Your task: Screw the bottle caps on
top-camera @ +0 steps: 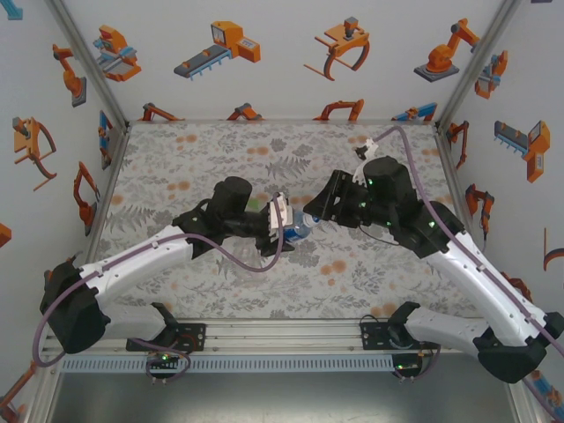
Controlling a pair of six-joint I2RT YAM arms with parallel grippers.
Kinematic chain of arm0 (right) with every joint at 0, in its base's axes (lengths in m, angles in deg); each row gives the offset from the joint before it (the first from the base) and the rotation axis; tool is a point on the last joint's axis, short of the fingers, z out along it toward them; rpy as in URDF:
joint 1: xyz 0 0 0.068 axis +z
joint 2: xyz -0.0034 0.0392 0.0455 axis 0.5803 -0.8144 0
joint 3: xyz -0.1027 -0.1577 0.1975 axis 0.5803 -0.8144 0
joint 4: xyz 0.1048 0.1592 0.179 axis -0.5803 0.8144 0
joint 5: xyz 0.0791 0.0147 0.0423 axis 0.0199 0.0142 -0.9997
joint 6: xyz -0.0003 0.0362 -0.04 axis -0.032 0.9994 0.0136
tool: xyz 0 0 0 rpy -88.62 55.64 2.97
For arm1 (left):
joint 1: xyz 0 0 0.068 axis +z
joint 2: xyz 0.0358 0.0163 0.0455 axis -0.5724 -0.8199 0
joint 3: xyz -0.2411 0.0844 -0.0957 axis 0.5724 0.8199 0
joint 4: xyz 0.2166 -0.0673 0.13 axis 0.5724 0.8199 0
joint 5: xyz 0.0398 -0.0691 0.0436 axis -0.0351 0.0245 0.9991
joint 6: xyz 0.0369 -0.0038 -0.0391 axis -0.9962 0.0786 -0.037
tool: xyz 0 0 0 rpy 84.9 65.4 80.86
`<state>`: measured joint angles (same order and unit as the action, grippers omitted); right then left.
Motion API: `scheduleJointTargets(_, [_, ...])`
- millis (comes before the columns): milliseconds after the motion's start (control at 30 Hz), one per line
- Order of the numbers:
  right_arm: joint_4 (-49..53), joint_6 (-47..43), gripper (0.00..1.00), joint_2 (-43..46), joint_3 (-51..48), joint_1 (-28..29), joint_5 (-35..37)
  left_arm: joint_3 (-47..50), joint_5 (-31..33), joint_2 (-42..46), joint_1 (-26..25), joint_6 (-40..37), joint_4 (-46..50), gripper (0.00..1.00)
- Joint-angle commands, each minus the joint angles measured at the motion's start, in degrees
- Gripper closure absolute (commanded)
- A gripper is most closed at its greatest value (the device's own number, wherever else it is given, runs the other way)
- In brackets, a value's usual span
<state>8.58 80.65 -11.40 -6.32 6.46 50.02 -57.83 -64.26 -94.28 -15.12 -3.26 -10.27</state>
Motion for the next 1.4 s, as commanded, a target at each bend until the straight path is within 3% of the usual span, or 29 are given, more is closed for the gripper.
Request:
scheduleJointTargets(0, [-4.0,-18.0,0.44,2.3,3.4,0.2,-0.2,-2.1,-3.6,1.2,-0.4,-0.3,-0.5,1.0])
scheduleJointTargets(133, [-4.9,-36.1,0.44,2.9,5.1,0.2,-7.8,-2.1,-4.8,2.5,-0.4,-0.4,1.6,1.0])
scheduleJointTargets(233, [-3.3,-51.5,0.44,3.1,5.8,0.2,-19.0,-2.0,-5.9,3.5,-0.5,-0.6,3.4,1.0])
scheduleJointTargets(367, [-0.7,-64.7,0.44,2.9,6.6,0.2,-27.2,-2.0,-7.2,4.5,-0.5,-0.9,5.3,1.0])
scheduleJointTargets(567, [4.9,-79.6,0.43,1.7,7.7,0.2,-33.4,-2.0,-8.3,5.7,-0.6,-0.4,5.9,1.0])
scheduleJointTargets(1100, [3.0,-82.4,0.48,1.1,3.6,0.3,-38.6,-2.4,-8.5,6.3,-0.6,-0.8,6.9,1.0])
scheduleJointTargets(1367, [0.9,-81.8,0.54,1.3,1.9,0.5,-34.6,-2.4,-8.9,6.2,-0.8,-0.6,6.9,1.0])
